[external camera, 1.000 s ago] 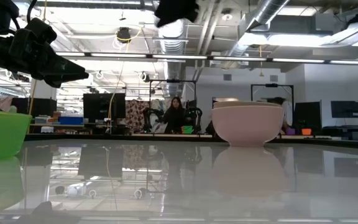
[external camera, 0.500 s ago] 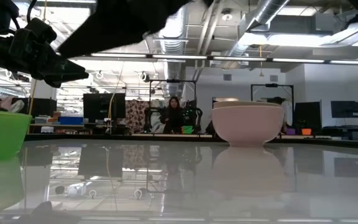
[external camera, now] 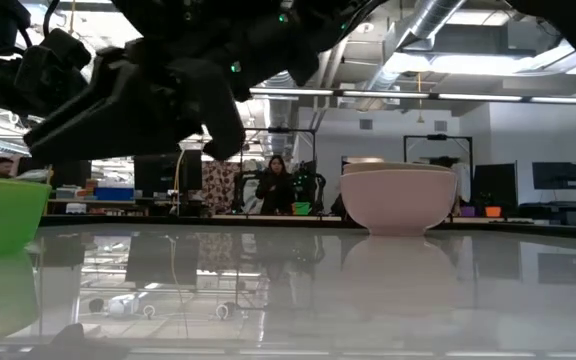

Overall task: Nest bowls inside each other
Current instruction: Stack the green bowl on top of the blue bowl

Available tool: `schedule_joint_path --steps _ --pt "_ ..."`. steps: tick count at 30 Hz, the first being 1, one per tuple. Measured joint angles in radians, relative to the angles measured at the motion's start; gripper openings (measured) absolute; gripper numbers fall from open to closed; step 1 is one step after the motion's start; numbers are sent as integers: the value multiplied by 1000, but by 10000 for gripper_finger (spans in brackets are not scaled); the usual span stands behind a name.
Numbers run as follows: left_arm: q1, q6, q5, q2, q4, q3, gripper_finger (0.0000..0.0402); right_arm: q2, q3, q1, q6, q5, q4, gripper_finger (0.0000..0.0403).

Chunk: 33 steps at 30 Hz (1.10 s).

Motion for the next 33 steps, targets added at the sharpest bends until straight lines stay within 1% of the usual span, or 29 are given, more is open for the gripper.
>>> schedule_joint_path --steps 2,5,10,13,16,18,20,22,25,28,33 --pt "0 0 0 0 0 0 158 20 3 4 -35 -1 59 173" --pt "0 0 0 0 0 0 158 26 2 15 -61 0 83 173" --pt "0 0 0 0 0 0 158 23 3 18 -69 1 90 173" --pt "0 0 0 0 0 0 158 24 3 15 -100 3 82 173" --pt "0 0 0 0 0 0 158 53 5 13 -141 5 117 173" --pt "0 0 0 0 0 0 158 77 3 14 -165 5 109 173" --pt "0 0 0 0 1 0 158 105 23 14 -175 32 118 173" --pt "0 0 0 4 1 0 158 114 43 14 -178 70 80 173" --pt "0 0 0 8 0 0 158 135 81 12 -206 86 84 173" --pt "0 0 0 10 0 0 158 139 91 13 -224 86 83 165" --pt "0 0 -1 8 0 0 158 138 92 12 -224 82 133 138"
